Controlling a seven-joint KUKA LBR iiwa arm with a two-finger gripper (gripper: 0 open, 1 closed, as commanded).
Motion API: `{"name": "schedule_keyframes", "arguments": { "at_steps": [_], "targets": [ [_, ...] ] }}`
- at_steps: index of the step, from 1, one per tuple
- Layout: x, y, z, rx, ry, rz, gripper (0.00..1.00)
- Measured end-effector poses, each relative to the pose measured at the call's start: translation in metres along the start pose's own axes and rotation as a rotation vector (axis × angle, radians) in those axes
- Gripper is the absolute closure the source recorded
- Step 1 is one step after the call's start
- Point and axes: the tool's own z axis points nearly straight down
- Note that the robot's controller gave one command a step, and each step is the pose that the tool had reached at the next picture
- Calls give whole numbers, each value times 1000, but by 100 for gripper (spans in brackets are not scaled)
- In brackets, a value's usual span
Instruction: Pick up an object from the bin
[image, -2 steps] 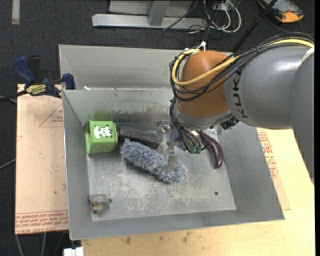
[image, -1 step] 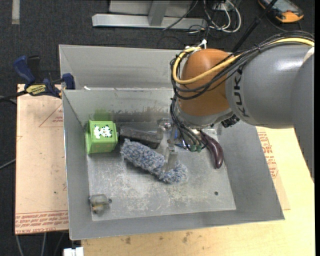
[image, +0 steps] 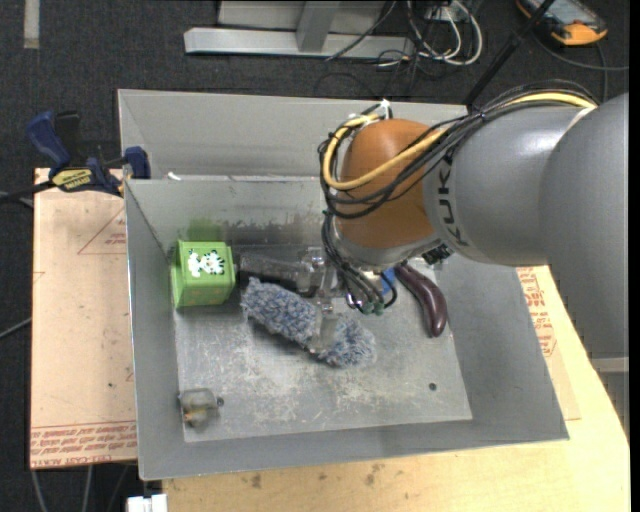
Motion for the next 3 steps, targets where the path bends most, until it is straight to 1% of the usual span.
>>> {"name": "schedule_keyframes", "arguments": {
  "at_steps": [1,2,3],
  "targets": [
    [0,21,41,0,9,-77,0],
    [-11,36,61,-1,6,71,100],
    [-11,36,61,-1,6,71,100]
  ]
}}
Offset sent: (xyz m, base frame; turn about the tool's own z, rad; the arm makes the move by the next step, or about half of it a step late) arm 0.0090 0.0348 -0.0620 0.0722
